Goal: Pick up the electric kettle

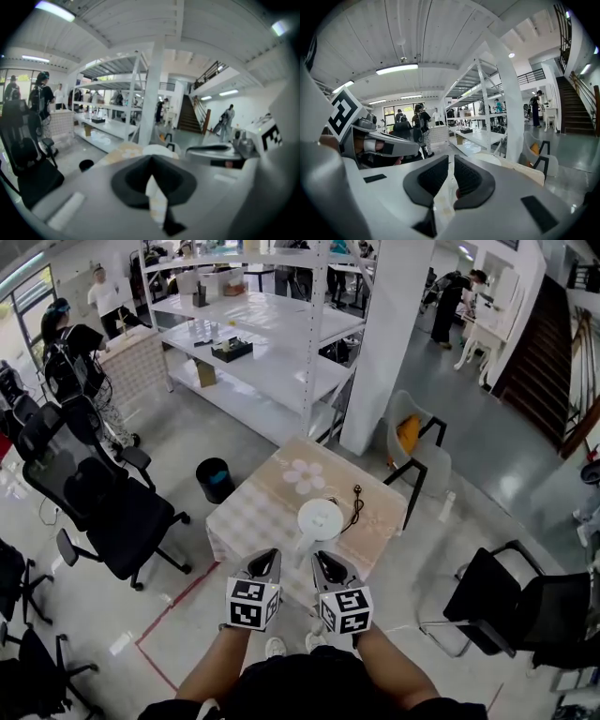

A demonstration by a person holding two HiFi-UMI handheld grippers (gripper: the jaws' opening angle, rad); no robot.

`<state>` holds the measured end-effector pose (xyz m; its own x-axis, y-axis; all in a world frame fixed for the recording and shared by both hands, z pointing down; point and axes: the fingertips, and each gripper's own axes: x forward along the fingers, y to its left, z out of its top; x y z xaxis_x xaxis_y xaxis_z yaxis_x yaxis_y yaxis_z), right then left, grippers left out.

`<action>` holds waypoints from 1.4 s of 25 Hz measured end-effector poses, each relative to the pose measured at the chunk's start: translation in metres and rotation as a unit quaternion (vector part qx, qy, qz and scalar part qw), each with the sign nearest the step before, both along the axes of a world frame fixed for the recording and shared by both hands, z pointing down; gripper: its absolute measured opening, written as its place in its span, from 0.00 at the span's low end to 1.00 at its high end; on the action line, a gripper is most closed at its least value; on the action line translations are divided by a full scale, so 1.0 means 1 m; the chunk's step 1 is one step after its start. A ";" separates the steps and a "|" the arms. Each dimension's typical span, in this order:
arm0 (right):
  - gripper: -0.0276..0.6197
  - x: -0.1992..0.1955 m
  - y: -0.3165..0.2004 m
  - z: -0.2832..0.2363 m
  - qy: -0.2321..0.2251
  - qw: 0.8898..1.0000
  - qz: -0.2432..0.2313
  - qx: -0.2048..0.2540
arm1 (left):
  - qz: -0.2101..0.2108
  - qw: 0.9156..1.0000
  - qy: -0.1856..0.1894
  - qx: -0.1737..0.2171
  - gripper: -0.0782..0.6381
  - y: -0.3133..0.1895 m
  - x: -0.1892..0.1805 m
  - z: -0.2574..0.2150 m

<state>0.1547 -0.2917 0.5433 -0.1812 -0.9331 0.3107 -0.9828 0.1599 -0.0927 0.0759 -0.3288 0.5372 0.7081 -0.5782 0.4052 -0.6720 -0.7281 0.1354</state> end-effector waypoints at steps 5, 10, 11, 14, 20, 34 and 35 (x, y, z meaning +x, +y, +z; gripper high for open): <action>0.16 -0.004 -0.004 0.032 -0.011 0.999 -0.043 -0.032 | -0.026 1.000 -0.001 -0.011 0.11 -0.001 0.000 0.007; 0.25 -0.013 -0.010 0.061 -0.024 0.996 -0.069 -0.054 | -0.059 0.998 -0.005 -0.030 0.11 -0.002 -0.014 0.017; 0.26 -0.015 -0.011 0.067 -0.023 0.995 -0.072 -0.060 | -0.066 0.997 -0.007 -0.034 0.11 -0.002 -0.018 0.019; 0.28 -0.017 -0.014 0.086 -0.026 0.993 -0.077 -0.079 | -0.085 0.995 -0.016 -0.042 0.11 -0.001 -0.027 0.025; 0.30 -0.016 -0.032 0.115 -0.039 0.992 -0.073 -0.098 | -0.114 0.991 -0.015 -0.074 0.11 0.004 -0.041 0.034; 0.32 -0.027 -0.069 0.152 -0.032 0.993 -0.060 -0.094 | -0.172 0.978 -0.010 -0.115 0.11 0.011 -0.068 0.048; 0.32 -0.028 -0.072 0.153 -0.029 0.993 -0.062 -0.094 | -0.174 0.978 -0.011 -0.115 0.11 0.011 -0.069 0.048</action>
